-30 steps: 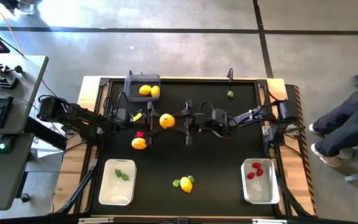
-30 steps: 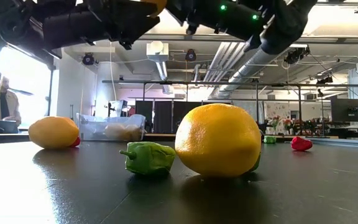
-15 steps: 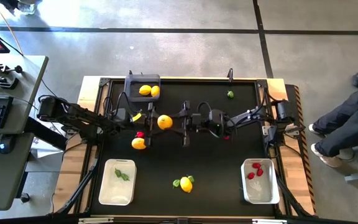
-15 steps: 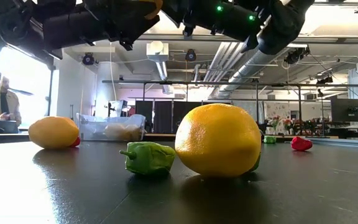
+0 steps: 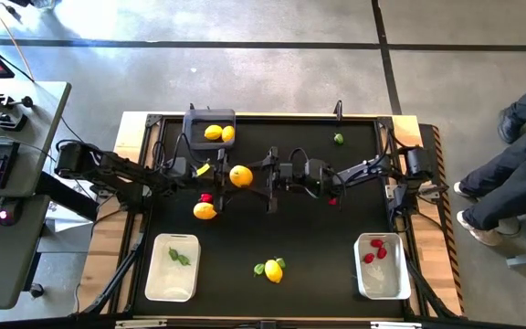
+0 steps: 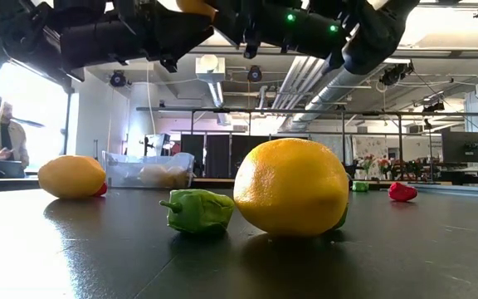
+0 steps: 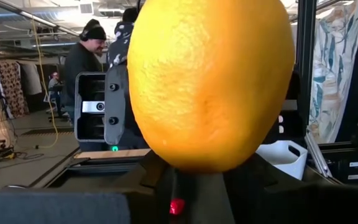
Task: Sort produce into baskets
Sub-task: Put the yellow lemon into the black bin
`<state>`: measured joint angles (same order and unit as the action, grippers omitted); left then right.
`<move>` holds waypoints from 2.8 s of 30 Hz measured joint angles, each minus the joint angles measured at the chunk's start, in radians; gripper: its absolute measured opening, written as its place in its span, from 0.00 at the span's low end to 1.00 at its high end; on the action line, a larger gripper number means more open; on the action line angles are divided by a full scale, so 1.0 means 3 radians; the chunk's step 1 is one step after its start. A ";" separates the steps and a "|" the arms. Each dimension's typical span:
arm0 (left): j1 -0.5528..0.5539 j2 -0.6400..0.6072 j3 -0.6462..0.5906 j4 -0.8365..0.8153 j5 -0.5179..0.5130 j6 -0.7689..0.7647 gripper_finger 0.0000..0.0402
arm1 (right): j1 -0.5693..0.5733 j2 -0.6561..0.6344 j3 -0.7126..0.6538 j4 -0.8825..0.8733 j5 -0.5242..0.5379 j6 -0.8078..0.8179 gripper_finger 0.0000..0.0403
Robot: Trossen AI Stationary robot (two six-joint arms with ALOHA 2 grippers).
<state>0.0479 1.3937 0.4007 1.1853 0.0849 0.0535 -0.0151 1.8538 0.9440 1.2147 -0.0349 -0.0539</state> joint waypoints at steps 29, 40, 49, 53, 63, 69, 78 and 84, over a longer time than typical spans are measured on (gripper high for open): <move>0.0215 -0.0006 0.0004 -0.0408 0.0035 0.0096 0.00 | -0.0183 0.0005 -0.0006 -0.0305 0.0005 0.0331 0.67; 0.0331 -0.0005 0.0004 -0.0743 -0.0027 0.0548 0.00 | -0.0350 0.0004 -0.0005 -0.0625 0.0001 0.0805 0.71; 0.0331 -0.0004 0.0004 -0.0823 -0.0025 0.0718 0.00 | -0.0440 0.0001 -0.0005 -0.0877 -0.0172 0.0853 0.68; 0.0331 -0.0004 0.0004 -0.0858 -0.0027 0.0765 0.00 | -0.0441 0.0001 -0.0005 -0.0873 -0.0174 0.0847 0.62; 0.0331 -0.0004 0.0004 -0.1007 -0.0040 0.1010 0.00 | -0.0475 0.0000 -0.0005 -0.0945 -0.0197 0.0830 0.48; 0.0331 -0.0001 0.0004 -0.1176 -0.0186 0.1320 0.00 | -0.0495 0.0000 -0.0003 -0.1076 0.0028 0.0703 0.59; 0.0332 -0.0001 0.0004 -0.1288 -0.0236 0.1517 0.00 | -0.0623 -0.0001 -0.0003 -0.1430 -0.0165 0.0625 0.69; 0.0375 -0.0005 0.0004 -0.1532 -0.0509 0.1415 0.00 | -0.0629 -0.0001 -0.0003 -0.1867 0.0174 0.0526 0.69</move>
<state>0.1604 1.3923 0.4019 0.7257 -0.0678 0.4779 -0.2039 1.8534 0.9432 0.6545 0.0172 0.1040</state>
